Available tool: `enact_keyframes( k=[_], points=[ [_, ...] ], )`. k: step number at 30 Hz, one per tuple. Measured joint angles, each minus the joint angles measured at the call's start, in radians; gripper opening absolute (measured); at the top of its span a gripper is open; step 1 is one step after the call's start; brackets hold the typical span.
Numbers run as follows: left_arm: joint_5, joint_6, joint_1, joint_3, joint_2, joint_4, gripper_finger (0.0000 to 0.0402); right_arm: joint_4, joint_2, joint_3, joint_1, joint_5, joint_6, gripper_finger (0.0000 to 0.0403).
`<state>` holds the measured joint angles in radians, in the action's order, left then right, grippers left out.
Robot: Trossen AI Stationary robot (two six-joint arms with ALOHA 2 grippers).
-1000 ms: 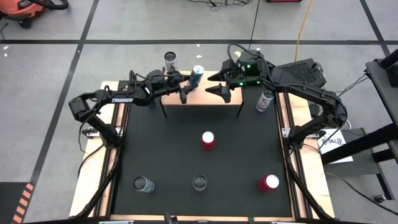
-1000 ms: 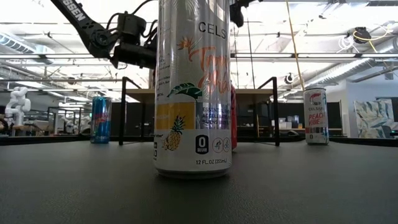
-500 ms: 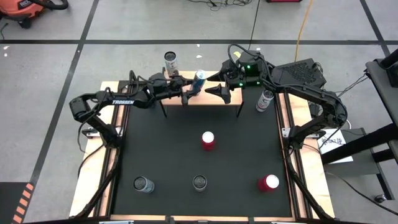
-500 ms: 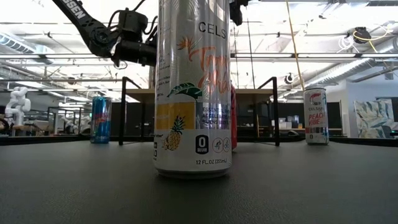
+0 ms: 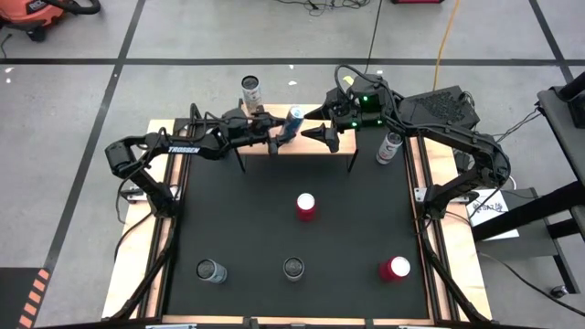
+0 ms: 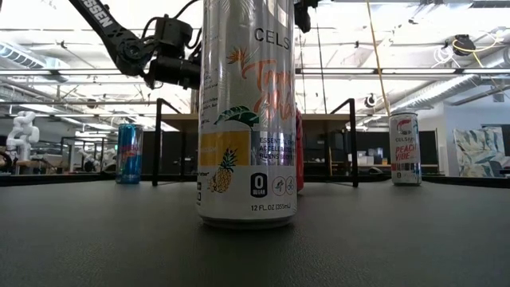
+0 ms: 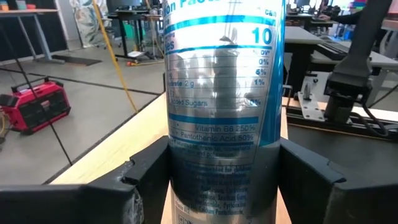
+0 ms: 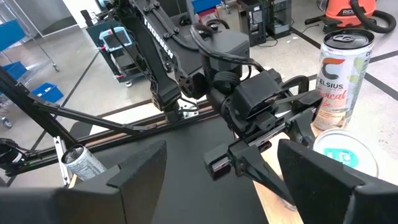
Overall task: Place canned beverage on shelf
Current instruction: Put the right blue soda can on the shelf
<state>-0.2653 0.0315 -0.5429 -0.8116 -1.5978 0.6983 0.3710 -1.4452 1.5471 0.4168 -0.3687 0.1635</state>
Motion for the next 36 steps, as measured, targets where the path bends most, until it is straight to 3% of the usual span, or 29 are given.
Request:
enact_keyframes(
  k=[11,23,36],
  points=[
    [0.007,0.001,0.0,-0.002,0.0,-0.005,0.029,0.0,0.0,0.0,0.0,0.0,0.0,0.0288],
    [0.007,0.0,-0.001,-0.001,0.007,-0.032,0.0295,0.034,0.0,0.0,0.0,0.0,-0.004,0.0288],
    [-0.038,-0.051,0.0,-0.001,0.026,-0.023,0.0295,0.201,-0.04,0.0,0.001,0.005,-0.308,0.0288]
  ],
)
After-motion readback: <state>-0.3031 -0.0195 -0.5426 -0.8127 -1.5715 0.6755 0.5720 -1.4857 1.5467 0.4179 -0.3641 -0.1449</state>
